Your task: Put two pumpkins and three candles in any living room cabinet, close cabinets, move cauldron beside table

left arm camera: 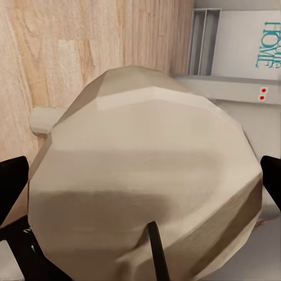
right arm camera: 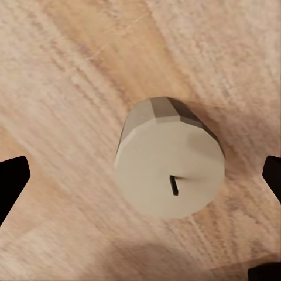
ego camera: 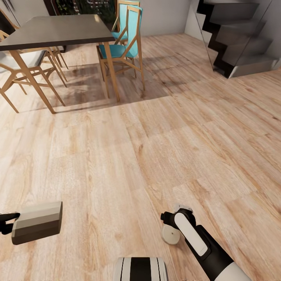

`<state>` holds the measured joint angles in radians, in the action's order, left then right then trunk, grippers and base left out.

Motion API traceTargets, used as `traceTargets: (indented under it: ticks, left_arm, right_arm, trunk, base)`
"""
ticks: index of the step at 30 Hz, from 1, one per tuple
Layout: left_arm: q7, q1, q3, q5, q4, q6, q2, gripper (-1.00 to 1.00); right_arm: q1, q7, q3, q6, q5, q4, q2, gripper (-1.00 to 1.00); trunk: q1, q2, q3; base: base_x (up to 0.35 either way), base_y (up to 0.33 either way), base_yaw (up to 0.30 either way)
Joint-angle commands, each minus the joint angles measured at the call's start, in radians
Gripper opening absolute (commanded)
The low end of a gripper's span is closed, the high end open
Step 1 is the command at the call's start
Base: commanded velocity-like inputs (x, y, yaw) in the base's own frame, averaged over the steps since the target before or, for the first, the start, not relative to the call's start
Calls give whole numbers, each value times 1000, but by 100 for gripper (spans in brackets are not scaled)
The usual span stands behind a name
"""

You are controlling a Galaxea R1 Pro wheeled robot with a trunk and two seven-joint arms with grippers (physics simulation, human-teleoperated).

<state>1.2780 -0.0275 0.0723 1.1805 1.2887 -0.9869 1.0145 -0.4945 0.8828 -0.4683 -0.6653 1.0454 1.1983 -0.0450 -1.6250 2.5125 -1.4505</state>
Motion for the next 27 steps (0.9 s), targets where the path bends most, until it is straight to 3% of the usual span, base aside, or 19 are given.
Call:
traceTargets:
  ticks: [1, 8, 15, 27]
  left_arm:
    - [0, 0, 0, -1, 1, -9, 0, -100]
    - [-1, -1, 3, -31, 3, -7, -2, -100]
    - [-2, -2, 2, -34, 4, -4, -2, -100]
    - [0, -1, 4, -33, 6, -4, -2, -100]
  right_arm:
    - [-1, 8, -3, -2, 7, 1, -1, 100]
    - [-1, 8, -3, -2, 6, 1, -1, 100]
    - [-1, 8, -3, -2, 5, 1, -1, 100]
    - [-1, -28, -3, 0, 4, 0, -3, 100]
  trunk:
    - [0, 1, -5]
    - [-2, 2, -24]
    - [-2, 2, -24]
    - [-7, 4, -67]
  base:
    - [0, 0, 0]
    - [0, 0, 0]
    - [0, 0, 0]
    - [0, 0, 0]
